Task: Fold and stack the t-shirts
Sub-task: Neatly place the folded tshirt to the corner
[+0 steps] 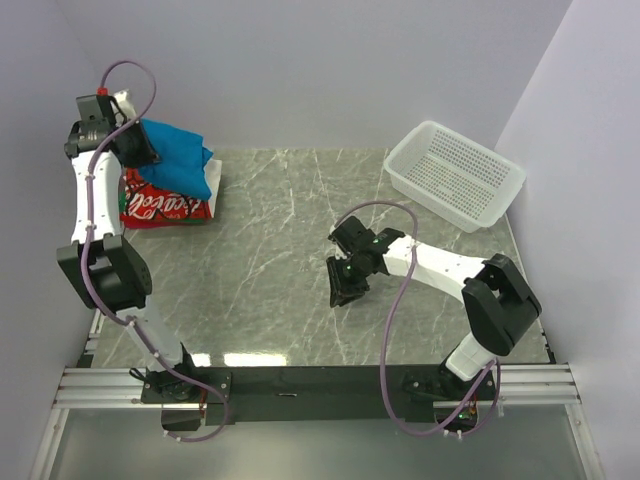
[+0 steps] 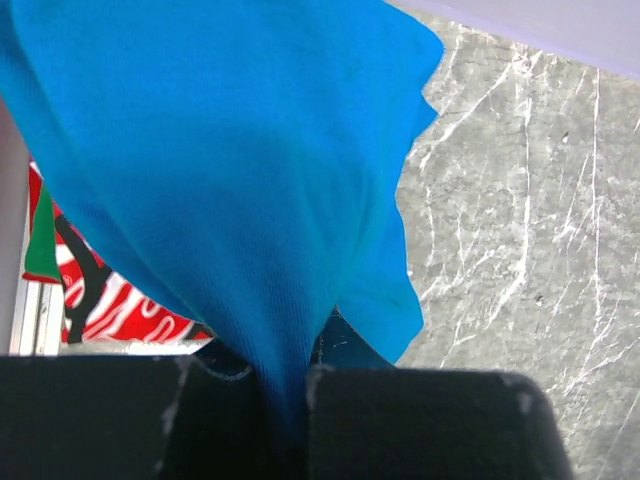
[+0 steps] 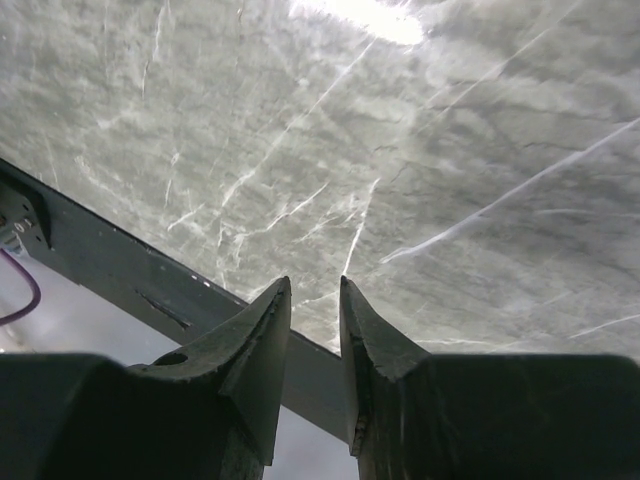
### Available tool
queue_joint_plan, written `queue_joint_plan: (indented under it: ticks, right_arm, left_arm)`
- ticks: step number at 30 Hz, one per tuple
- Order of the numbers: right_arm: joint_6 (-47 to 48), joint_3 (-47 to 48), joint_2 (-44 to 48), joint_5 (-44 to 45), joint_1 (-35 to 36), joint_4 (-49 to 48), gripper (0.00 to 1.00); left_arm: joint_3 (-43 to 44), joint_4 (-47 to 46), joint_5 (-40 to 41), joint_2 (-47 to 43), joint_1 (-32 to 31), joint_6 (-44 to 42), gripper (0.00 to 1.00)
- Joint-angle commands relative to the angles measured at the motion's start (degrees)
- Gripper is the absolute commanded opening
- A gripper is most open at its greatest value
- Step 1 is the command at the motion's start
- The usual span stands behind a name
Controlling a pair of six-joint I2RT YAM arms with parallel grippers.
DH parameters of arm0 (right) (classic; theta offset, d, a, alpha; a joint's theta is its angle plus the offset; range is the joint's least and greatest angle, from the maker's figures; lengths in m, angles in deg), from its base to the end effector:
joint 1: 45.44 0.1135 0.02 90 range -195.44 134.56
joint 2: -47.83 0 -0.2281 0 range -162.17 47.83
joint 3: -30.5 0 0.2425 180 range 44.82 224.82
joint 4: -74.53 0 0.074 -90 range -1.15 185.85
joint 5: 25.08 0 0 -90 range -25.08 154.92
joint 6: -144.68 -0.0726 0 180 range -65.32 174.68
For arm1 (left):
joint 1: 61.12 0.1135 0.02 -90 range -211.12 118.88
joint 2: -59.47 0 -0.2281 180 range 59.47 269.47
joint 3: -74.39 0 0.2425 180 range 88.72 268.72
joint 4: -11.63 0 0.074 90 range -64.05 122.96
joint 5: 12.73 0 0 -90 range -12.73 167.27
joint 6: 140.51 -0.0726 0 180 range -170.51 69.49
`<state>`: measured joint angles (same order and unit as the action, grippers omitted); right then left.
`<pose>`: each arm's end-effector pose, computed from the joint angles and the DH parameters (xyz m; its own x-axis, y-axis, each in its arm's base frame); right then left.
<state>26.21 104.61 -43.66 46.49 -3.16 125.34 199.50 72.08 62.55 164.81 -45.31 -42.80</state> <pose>0.2142 0.2258 0.1364 -0.9495 -0.2521 -0.1867 -0.3100 0.8453 0.4351 0.4071 0.0961 0.3215 -0.6110 -0.3079 -0.7293 -0.1615 0.9504 -0.2659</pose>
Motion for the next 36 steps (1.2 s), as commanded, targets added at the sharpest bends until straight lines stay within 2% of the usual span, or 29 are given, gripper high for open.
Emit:
queue_joint_plan:
  ticks: [1,6,8,10,11,13,14,16,17,18,19,20,21,26,32,36]
  right_arm:
    - [-0.6,2.3,-0.5,0.1,1.5,0.6,0.33]
    - [-1.8,4.0,-1.2,0.5,3.2,1.7,0.33]
    - [-2.2,5.2,-1.0,0.9,4.2,2.6,0.33]
    - [-2.6,5.9,-0.5,1.7,4.9,3.3,0.33]
    - [-3.1,6.6,-0.4,1.9,5.0,3.8,0.33]
    - [-3.7,6.9,0.6,2.3,5.3,4.1,0.33]
    - [-4.4,7.1,1.0,2.3,5.5,4.5,0.33]
    - [-5.1,7.0,2.3,2.4,5.6,4.6,0.33]
    - [-5.5,6.9,2.7,2.6,5.7,4.7,0.33]
    - [-5.8,6.8,3.6,2.9,5.6,4.7,0.34]
    - [-5.9,6.7,3.9,3.1,5.6,4.9,0.34]
    - [-6.1,6.8,4.2,3.8,5.6,5.3,0.34]
    - [-6.1,6.9,4.7,4.0,5.6,5.7,0.34]
    - [-5.8,7.4,5.7,5.4,5.4,6.7,0.36]
    - [-4.6,8.5,5.7,6.1,5.0,7.4,0.38]
    - [-4.0,8.9,6.6,7.4,4.1,7.8,0.39]
  left_arm:
    - [-0.9,-5.1,-5.5,1.4,3.2,-1.4,0.0]
    - [-1.5,-7.1,-8.3,6.9,6.9,0.8,0.0]
    - [0.0,-6.9,-4.5,8.8,6.9,2.0,0.01]
    - [1.4,-6.8,-0.1,11.2,6.9,3.0,0.06]
    - [1.7,-6.7,1.7,12.0,7.0,3.5,0.17]
    - [1.5,-7.0,3.3,13.3,7.0,4.2,0.34]
    - [1.3,-7.1,4.4,13.6,7.1,4.3,0.46]
    - [-0.4,-8.1,5.7,13.7,7.0,4.8,0.57]
    - [-0.9,-8.3,7.6,13.6,7.0,5.0,0.75]
    - [-1.2,-8.2,8.9,13.4,7.1,5.3,0.85]
    - [-1.2,-7.9,10.3,13.1,7.0,5.7,0.95]
    - [-1.2,-7.7,11.9,12.6,7.1,6.2,0.99]
    - [-1.0,-7.3,16.3,11.4,7.1,6.8,0.99]
    - [-3.9,-5.8,24.0,4.1,7.0,10.0,0.99]
    - [-16.3,-6.5,31.5,-9.9,7.1,12.2,0.99]
    - [-29.1,-8.7,30.6,-21.7,7.0,12.9,0.99]
